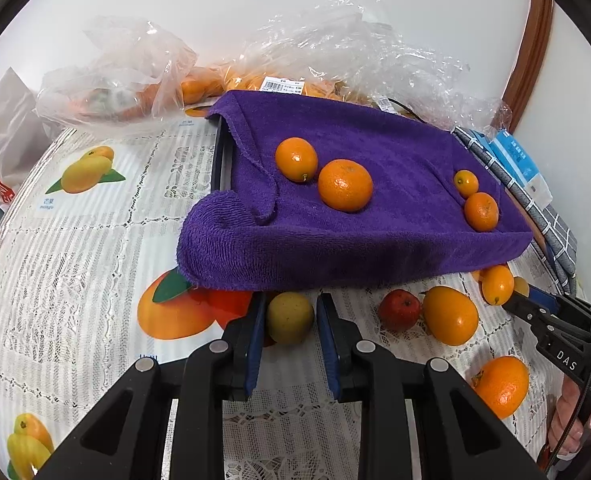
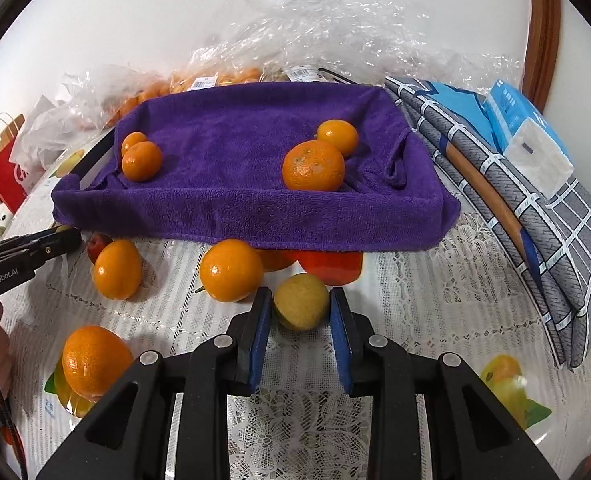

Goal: Organize fruits

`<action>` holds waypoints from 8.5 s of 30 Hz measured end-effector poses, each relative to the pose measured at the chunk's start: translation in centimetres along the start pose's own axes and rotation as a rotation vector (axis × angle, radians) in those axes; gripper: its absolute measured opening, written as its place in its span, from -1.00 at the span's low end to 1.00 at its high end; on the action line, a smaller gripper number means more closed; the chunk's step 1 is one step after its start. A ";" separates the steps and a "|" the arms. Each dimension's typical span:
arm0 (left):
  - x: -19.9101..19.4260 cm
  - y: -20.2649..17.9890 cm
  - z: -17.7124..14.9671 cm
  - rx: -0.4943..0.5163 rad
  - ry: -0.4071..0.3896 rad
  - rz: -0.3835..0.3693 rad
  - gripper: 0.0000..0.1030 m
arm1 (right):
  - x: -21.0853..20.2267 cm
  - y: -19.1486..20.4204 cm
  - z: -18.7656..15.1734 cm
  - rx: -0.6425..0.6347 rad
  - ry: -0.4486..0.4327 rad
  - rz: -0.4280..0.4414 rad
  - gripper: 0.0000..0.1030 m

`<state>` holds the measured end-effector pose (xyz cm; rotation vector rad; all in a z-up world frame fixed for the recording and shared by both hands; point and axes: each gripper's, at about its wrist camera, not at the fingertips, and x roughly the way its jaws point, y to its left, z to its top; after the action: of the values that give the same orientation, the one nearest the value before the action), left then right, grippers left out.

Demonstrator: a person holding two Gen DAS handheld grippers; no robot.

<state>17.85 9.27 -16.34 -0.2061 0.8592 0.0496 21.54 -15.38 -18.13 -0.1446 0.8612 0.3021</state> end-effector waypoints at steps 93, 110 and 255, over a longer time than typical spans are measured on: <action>2.8 1.8 6.2 -0.136 -0.149 -0.122 -0.56 | 2.9 -4.2 7.7 0.119 -0.163 -0.037 -0.39; 2.7 1.3 6.1 -0.113 -0.144 -0.148 -0.41 | 0.7 -2.8 7.2 0.076 -0.256 -0.123 0.12; 1.3 -0.6 4.7 -0.070 -0.162 -0.203 -0.53 | 1.3 1.3 6.1 0.082 -0.135 0.121 0.05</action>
<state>22.29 9.55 -14.30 -0.3491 0.6719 -0.0924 26.29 -12.38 -15.21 0.0044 0.7481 0.3847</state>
